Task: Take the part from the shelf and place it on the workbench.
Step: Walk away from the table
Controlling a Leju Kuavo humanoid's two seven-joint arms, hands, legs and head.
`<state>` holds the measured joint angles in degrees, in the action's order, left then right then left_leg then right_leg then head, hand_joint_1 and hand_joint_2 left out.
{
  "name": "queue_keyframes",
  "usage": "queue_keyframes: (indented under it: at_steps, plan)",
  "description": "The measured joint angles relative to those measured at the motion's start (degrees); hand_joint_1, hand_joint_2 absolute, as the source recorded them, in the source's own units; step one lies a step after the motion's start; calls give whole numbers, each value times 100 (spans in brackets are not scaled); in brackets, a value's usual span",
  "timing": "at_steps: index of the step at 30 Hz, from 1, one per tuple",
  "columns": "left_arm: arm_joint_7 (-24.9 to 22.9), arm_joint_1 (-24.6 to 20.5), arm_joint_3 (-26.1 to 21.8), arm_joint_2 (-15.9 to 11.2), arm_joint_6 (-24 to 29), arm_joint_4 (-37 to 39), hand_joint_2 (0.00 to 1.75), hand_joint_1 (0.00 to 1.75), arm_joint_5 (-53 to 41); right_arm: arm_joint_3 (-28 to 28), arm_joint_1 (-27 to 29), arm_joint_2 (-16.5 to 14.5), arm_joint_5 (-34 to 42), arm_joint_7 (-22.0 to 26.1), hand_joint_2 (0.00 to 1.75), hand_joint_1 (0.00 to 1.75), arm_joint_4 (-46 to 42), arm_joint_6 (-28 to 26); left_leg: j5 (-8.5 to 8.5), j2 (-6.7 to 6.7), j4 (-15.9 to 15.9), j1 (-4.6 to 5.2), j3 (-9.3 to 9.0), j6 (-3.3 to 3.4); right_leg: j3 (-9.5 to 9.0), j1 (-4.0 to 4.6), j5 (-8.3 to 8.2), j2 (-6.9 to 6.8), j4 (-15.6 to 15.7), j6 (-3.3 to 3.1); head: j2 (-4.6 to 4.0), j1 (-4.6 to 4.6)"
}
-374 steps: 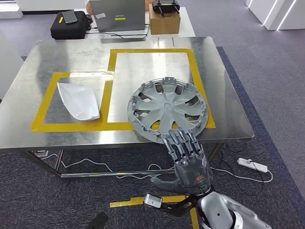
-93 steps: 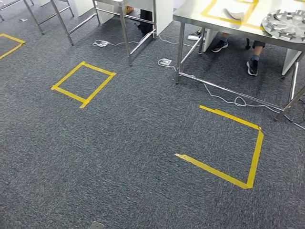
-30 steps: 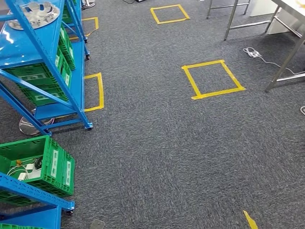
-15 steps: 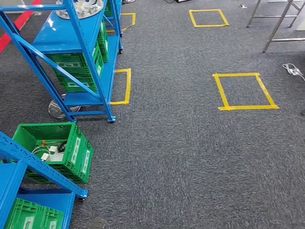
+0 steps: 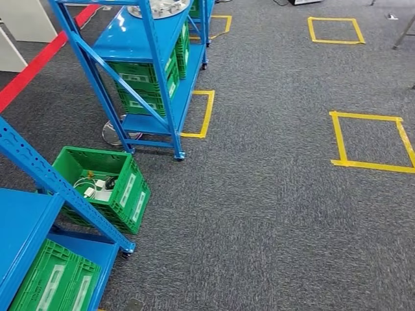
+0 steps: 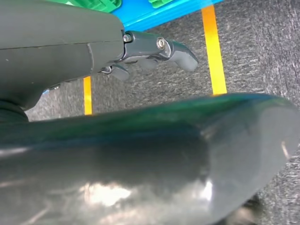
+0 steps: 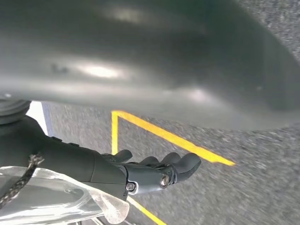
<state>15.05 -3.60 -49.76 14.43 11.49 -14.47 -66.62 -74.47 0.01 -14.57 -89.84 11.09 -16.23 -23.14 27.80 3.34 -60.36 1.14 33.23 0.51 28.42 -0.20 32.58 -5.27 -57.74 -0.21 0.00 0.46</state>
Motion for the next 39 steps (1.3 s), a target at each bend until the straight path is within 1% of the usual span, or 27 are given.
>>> queue_keyframes:
  at_steps: [1, 3, 4, 5, 7, 9, 10, 11, 13, 15, 17, 18, 19, 20, 21, 23, 25, 26, 27, 28, 30, 32, 34, 35, 36, 38, 39]
  plan:
    - [4, 0, 1, -1, 1, 0, 0, 0, 0, 0, -2, -4, 1, -1, 0, 0, 6, -5, 5, 76, 141, 32, -71, 25, -7, 8, 23, -62, 9, 26, 0, 3]
    - [8, 20, 3, -6, 1, 0, 0, 0, 1, 1, -23, -12, -1, -1, 0, 0, 15, -9, 26, 11, 216, 49, -96, 60, -54, 12, 49, -181, 40, 74, 0, 3]
    - [9, 39, 3, -8, 1, 0, 0, 0, 2, 2, -40, -15, -1, -1, 0, 0, 19, -10, 8, -55, 257, 35, -112, 77, -77, 7, 78, -138, 32, 98, 0, 11]
    - [15, 50, 3, -9, 1, 0, 0, 0, 2, 2, -54, -20, -2, -1, 0, 0, 21, -10, -15, -121, 297, 15, -129, 99, -58, 0, 148, -11, -56, 118, 0, 13]
    - [44, 42, 3, -4, 1, 0, 0, 0, 5, 2, -54, -21, -5, -1, 0, 0, 24, 1, -42, -251, 348, -26, -157, 134, 205, -19, 432, 353, -594, 153, 0, 32]
    - [83, 30, 3, 2, 1, 0, 0, 0, 22, 2, -28, -21, -10, -2, 0, 0, 25, 31, -32, -400, 348, -39, -160, 156, 655, -36, 722, 506, -1390, 183, 0, 40]
    - [98, 35, 2, 4, 2, 0, 0, 0, 33, 2, -16, -20, -12, -2, 0, 0, 25, 46, -23, -479, 348, -43, -170, 157, 825, -45, 740, 520, -1628, 199, 0, 38]
    - [107, 41, 1, 3, 2, 0, 0, 0, 40, 1, -7, -20, -14, -2, 0, 0, 24, 60, -13, -566, 346, -52, -186, 146, 897, -55, 633, 524, -1649, 214, 0, 39]
    - [119, 50, -1, 3, 2, 0, 0, 0, 46, 0, 2, -20, -17, 0, 0, 0, 23, 70, 20, -739, 336, -80, -240, 98, 717, -95, 145, 601, -1065, 249, 0, 39]
    - [127, 41, -1, 1, 1, 0, 0, 0, 46, 2, 5, -27, -20, 2, 0, 0, 24, 76, 72, -891, 284, -93, -263, 22, 427, -148, -171, 874, -367, 283, 0, 44]
    - [129, 33, -1, -4, 2, 1, 0, 0, 47, 4, -1, -39, -20, 0, 0, 0, 24, 80, 90, -1018, 244, -106, -221, -48, 288, -153, -173, 1030, -123, 250, 0, 42]
    - [130, 37, -1, -7, 2, 1, 0, 0, 50, 4, -5, -48, -18, -6, 0, 0, 24, 82, 85, -1082, 237, -120, -195, -75, 258, -145, -163, 983, -97, 204, 0, 39]
    - [130, 46, -1, -9, 2, 2, 0, 0, 53, 3, -9, -55, -17, -16, 0, 0, 22, 87, 97, -1076, 226, -128, -180, -101, 241, -139, -167, 914, -97, 162, 0, 35]
    - [130, 53, -1, -10, 1, 3, 0, 0, 57, 2, -12, -63, -17, -30, 0, 0, 17, 96, 143, -974, 158, -126, -149, -127, 227, -137, -168, 842, -89, 117, 0, 22]
    - [130, 51, -1, -10, 0, 3, 0, 0, 60, 1, -9, -74, -17, -42, 0, 0, 9, 106, 244, -817, -9, -120, -75, -151, 213, -137, -166, 759, -77, 77, 0, 3]
    - [129, 30, -1, -9, -3, 4, 0, 0, 61, 0, -1, -91, -19, -63, 0, 0, -10, 137, 566, -484, -661, -116, 243, -193, 189, -115, -139, 575, -69, 12, 0, -33]
    - [128, 29, -1, -10, -9, 6, 0, 0, 60, 0, 4, -100, -19, -75, 0, 0, -29, 169, 786, -399, -1324, -128, 589, -212, 166, -92, -104, 384, -70, -19, 0, -39]
    - [127, 41, -1, -11, -12, 7, 0, 0, 60, 0, 3, -101, -19, -79, 0, 0, -39, 182, 750, -388, -1426, -130, 651, -208, 149, -85, -84, 300, -70, -22, 0, -40]
    - [127, 56, -2, -14, -13, 8, 0, 0, 60, 0, 2, -102, -19, -79, 0, 0, -47, 188, 598, -371, -1292, -129, 597, -194, 120, -79, -61, 227, -70, -19, 0, -40]
    - [128, 67, -2, -16, -13, 9, 0, 0, 61, 0, 1, -104, -19, -79, 0, 0, -53, 191, 371, -323, -967, -121, 446, -166, 80, -73, -32, 156, -70, -11, 0, -40]
    - [131, 71, -2, -22, -12, 9, 0, 0, 61, 0, 4, -119, -20, -78, 0, 0, -58, 196, 44, -28, -247, -57, 94, -79, 34, -54, 32, 27, -70, 22, 0, -40]
    - [136, 63, -1, -29, -13, 9, 0, 0, 60, 0, 0, -137, -21, -78, 0, 0, -59, 197, 11, 178, 76, 15, -48, -13, 9, -31, 77, -105, -67, 66, 0, -41]
    - [139, 76, -1, -39, -14, 9, 0, 0, 60, 0, -21, -153, -21, -78, 0, 0, -61, 199, 15, 71, 147, 22, -51, 22, -46, -30, 105, -216, -52, 110, 0, -48]
    - [139, 88, -2, -42, -13, 10, 0, 0, 60, 0, -31, -160, -21, -76, 0, 0, -63, 200, -4, 0, 184, 8, -65, 43, -56, -42, 140, -141, -77, 132, 0, -43]
    - [139, 89, -3, -45, -13, 10, 0, 0, 60, 1, -39, -163, -22, -74, 0, 0, -64, 200, -23, -72, 222, -13, -81, 68, -4, -52, 220, 10, -194, 153, 0, -39]
    - [140, 67, -4, -41, -13, 13, 0, 0, 57, 3, -33, -164, -24, -70, 0, 0, -67, 200, -36, -224, 259, -44, -99, 106, 312, -69, 507, 388, -813, 186, 0, -18]
    - [142, 54, -4, -38, -14, 15, 0, 0, 56, 3, -26, -164, -24, -71, 0, 0, -69, 200, -32, -308, 258, -49, -98, 118, 543, -71, 657, 479, -1226, 199, 0, -14]
